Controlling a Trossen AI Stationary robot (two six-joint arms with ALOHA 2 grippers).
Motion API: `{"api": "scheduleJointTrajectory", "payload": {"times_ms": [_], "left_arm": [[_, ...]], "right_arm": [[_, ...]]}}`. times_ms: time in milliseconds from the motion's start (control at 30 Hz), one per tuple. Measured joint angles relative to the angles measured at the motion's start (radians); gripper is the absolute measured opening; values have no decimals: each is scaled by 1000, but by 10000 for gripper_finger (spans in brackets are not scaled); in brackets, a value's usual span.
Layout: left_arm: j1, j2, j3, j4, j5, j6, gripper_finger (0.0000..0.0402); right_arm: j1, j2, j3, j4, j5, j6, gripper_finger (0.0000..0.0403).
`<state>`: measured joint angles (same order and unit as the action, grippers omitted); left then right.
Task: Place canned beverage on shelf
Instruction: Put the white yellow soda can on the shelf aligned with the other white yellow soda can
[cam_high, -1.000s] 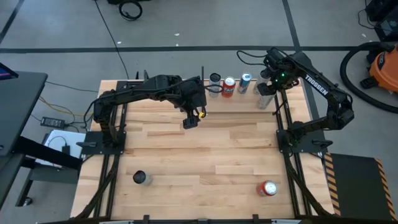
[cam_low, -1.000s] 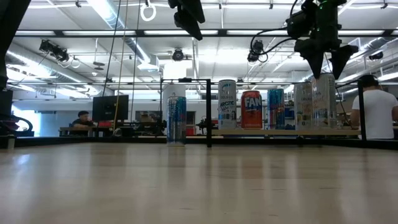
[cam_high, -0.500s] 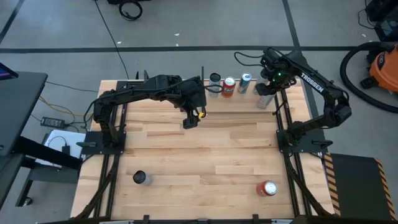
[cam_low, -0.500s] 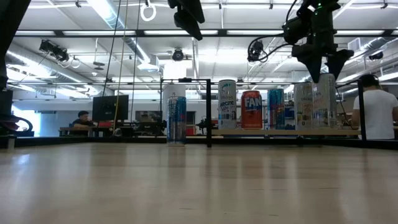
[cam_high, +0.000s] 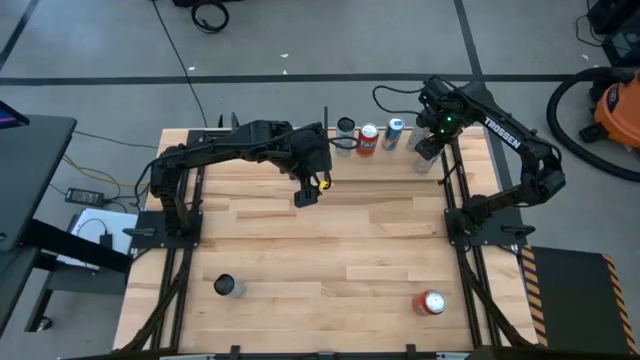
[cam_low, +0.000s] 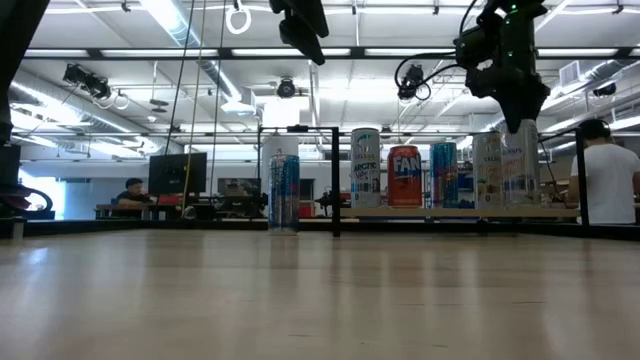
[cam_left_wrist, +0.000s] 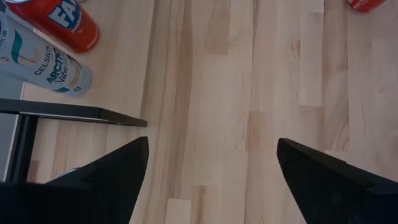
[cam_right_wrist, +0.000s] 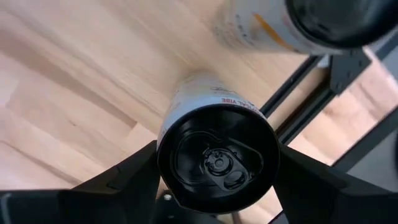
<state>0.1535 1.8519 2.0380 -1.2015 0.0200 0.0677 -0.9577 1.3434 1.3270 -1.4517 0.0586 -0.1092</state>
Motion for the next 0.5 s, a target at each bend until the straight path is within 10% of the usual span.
{"api": "scheduleJointTrajectory", "payload": {"times_ms": [500], "left_arm": [[0, 0, 0, 1, 0, -4, 357]], "right_arm": [[0, 0, 0, 15, -7, -449, 274]]}}
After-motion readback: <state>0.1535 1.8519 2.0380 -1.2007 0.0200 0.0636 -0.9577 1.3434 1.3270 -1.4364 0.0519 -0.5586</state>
